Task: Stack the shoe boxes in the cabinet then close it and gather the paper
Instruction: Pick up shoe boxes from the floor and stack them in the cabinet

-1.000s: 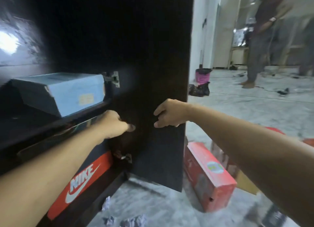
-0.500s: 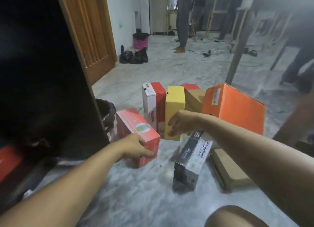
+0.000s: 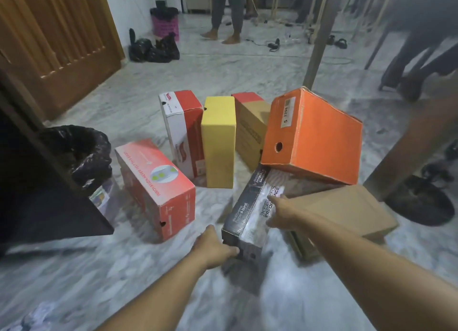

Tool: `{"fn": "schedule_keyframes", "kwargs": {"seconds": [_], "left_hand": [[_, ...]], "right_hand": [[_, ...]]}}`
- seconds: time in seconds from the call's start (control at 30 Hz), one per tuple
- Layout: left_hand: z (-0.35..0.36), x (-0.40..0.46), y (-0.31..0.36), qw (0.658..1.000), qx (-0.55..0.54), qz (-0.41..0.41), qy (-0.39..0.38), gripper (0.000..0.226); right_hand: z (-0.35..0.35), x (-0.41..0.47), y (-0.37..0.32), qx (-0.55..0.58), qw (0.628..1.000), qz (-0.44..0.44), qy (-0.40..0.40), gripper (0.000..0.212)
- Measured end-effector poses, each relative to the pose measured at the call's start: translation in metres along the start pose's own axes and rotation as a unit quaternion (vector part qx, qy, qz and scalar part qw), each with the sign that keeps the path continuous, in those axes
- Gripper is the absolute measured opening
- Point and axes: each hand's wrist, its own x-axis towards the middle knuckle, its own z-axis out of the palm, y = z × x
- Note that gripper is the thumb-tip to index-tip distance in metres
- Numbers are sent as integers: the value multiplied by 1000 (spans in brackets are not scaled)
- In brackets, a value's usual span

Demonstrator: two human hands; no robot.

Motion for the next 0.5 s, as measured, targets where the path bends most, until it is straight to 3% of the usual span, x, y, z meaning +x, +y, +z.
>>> {"fn": "schedule_keyframes", "kwargs": {"seconds": [0.1, 0.33, 0.5], "left_hand": [[17, 15, 1, 998, -60, -21, 5, 64], [23, 36, -12, 982, -102, -87, 136, 63], [10, 35, -35, 966, -150, -98, 185, 50]], "right_hand": [[11, 5, 6, -12, 1000, -7, -6, 83], [40, -18, -15, -83, 991, -92, 41, 39], [30, -8, -15, -20, 990, -55, 130, 26]]}}
